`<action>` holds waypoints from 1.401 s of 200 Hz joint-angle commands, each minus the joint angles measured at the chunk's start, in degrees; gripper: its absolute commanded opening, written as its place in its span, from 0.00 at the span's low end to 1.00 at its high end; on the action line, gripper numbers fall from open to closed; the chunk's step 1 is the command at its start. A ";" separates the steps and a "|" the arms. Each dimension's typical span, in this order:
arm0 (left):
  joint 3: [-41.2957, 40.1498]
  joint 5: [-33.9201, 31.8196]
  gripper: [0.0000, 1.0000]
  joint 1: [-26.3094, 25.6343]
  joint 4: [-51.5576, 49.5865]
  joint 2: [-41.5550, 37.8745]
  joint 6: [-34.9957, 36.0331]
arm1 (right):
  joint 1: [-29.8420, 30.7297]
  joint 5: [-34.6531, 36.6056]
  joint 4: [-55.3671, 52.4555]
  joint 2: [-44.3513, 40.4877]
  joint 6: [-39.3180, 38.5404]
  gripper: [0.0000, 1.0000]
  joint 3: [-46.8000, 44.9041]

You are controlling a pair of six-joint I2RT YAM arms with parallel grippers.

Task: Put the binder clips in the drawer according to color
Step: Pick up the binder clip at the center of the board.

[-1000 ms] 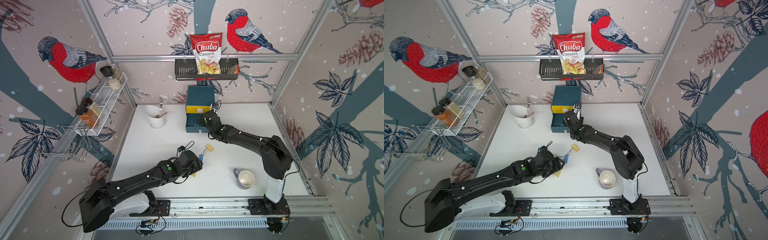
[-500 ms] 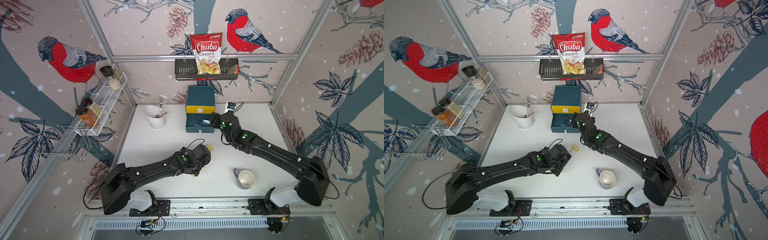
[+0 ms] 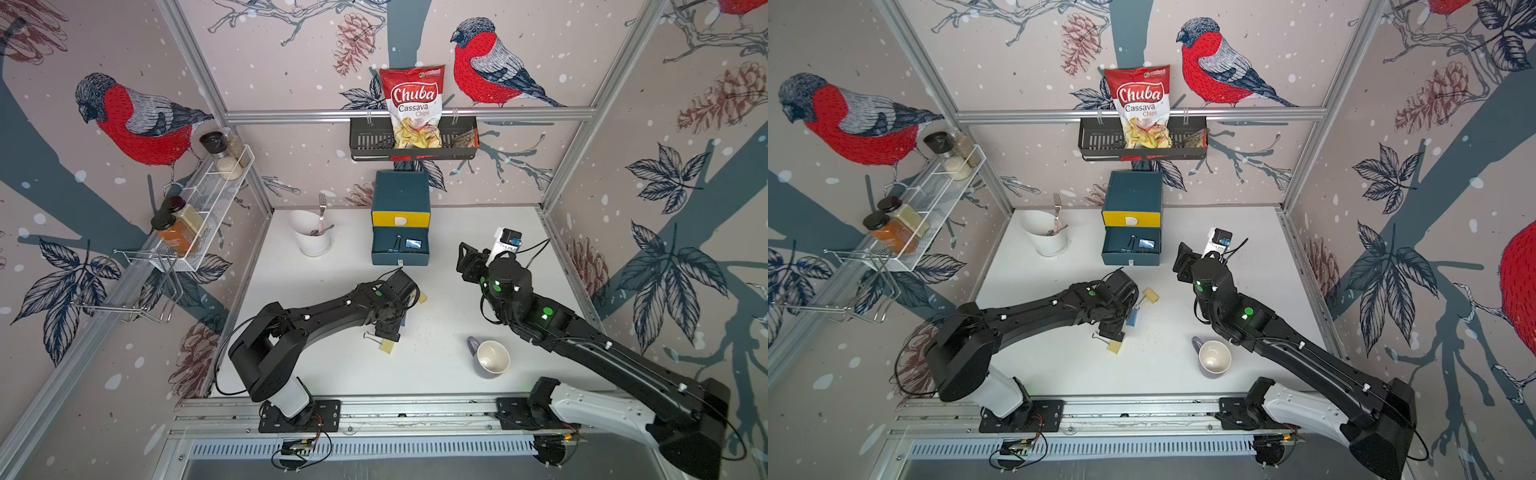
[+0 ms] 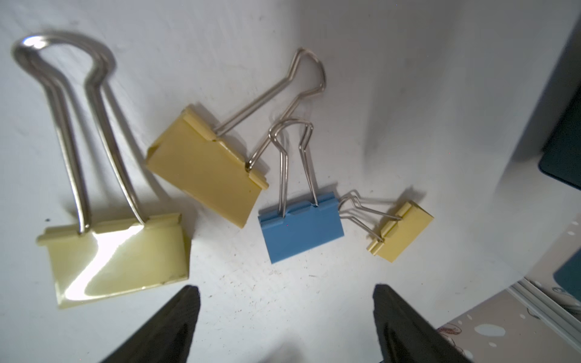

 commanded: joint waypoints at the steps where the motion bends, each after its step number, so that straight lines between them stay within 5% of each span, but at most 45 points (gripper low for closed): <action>1: 2.33 3.40 0.88 1.01 -2.13 2.44 -2.56 | 0.62 2.29 -2.86 -1.57 1.32 0.74 -1.03; 126: 6.50 7.48 0.79 2.61 -2.11 11.85 -3.24 | 2.82 0.70 -4.79 -7.04 0.34 0.73 -3.11; 174: 4.82 6.82 0.66 2.97 1.27 13.48 -3.36 | 2.82 0.39 -4.71 -7.04 0.16 0.74 -3.06; 199: 2.62 6.08 0.49 2.90 4.29 12.38 -3.76 | 2.85 0.31 -4.67 -7.09 0.15 0.74 -3.26; 280: 3.58 1.73 0.44 2.09 2.46 7.35 -1.06 | 2.82 -0.36 -3.91 -6.40 0.34 0.73 -3.59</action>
